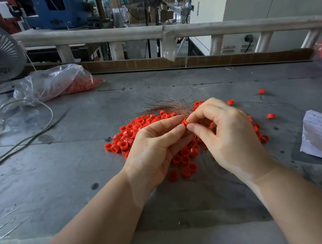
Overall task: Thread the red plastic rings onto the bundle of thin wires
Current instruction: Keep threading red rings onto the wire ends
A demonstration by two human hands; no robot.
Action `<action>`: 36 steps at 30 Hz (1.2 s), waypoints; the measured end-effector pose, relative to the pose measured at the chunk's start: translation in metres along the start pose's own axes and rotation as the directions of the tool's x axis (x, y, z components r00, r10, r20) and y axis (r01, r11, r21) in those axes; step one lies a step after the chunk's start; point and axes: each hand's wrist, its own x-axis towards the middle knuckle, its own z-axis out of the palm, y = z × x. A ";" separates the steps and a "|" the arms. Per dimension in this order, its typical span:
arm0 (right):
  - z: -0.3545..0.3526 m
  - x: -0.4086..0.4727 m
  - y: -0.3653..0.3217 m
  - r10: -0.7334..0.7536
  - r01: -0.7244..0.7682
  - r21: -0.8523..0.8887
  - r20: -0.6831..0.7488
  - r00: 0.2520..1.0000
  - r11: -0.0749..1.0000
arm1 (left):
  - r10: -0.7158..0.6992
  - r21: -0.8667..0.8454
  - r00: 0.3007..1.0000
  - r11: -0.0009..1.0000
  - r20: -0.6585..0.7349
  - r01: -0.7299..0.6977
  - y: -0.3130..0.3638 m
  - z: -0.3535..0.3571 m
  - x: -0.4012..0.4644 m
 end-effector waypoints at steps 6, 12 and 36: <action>0.000 0.000 0.000 -0.009 0.009 0.002 -0.012 1.000 1.000 | 0.008 -0.003 1.000 1.000 -0.003 -0.009 0.000 0.001 0.000; 0.001 0.000 0.000 -0.032 0.032 -0.015 0.005 0.999 0.999 | 0.027 -0.001 1.000 1.000 -0.003 -0.027 0.000 0.001 0.000; 0.010 -0.002 0.007 0.007 -0.005 0.057 -0.029 1.000 0.998 | 0.048 0.052 0.997 0.998 -0.053 -0.045 0.000 0.003 0.000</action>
